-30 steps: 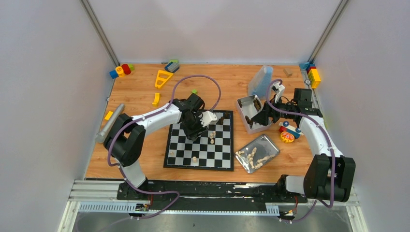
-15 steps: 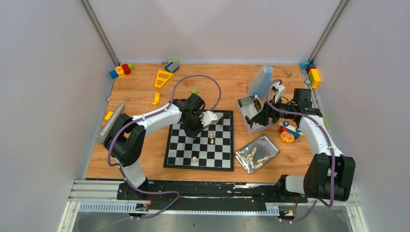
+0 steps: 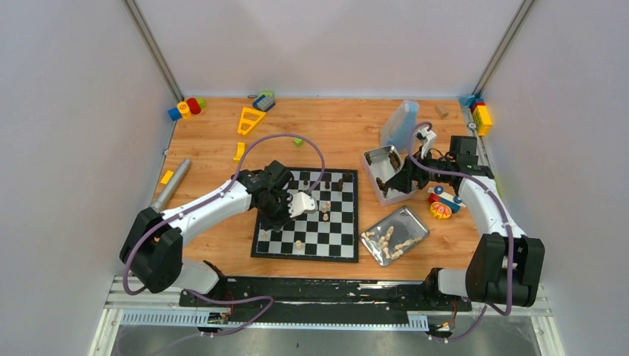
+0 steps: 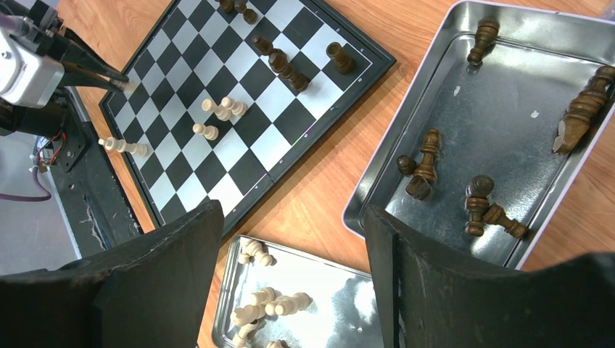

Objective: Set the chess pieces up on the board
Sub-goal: Place the chess piece on the chessboard.

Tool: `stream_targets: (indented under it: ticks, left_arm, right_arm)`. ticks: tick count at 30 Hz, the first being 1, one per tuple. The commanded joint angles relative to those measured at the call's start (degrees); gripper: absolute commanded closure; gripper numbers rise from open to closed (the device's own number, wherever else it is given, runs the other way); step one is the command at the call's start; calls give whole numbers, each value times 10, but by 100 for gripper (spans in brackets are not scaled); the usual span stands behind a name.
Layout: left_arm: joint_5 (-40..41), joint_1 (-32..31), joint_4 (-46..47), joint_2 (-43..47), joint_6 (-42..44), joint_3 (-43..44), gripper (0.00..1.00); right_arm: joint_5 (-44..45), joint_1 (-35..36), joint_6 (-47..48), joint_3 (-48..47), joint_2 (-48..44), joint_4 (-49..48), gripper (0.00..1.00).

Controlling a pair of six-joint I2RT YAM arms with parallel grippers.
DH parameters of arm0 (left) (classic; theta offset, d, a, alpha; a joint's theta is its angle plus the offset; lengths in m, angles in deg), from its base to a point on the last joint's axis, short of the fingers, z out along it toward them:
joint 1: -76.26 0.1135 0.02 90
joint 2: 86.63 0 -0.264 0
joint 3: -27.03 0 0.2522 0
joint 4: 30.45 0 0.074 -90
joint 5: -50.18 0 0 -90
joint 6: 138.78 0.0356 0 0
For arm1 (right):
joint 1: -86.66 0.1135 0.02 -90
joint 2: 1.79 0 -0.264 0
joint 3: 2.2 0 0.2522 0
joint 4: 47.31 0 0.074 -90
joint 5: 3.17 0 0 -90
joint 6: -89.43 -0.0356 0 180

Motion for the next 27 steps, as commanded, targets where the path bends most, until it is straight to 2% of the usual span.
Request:
stream_targets:
  ticks: [1, 20, 27]
  left_arm:
    - [-16, -2, -15, 34, 38, -26, 98]
    - [-36, -2, 23, 17, 34, -54, 94]
    - [-30, -2, 29, 8, 33, -59, 88]
  right_arm:
    - [-9, 1, 16, -4, 3, 0, 28]
    - [-7, 1, 17, -2, 5, 2, 28]
    - [-8, 1, 17, -3, 8, 2, 28]
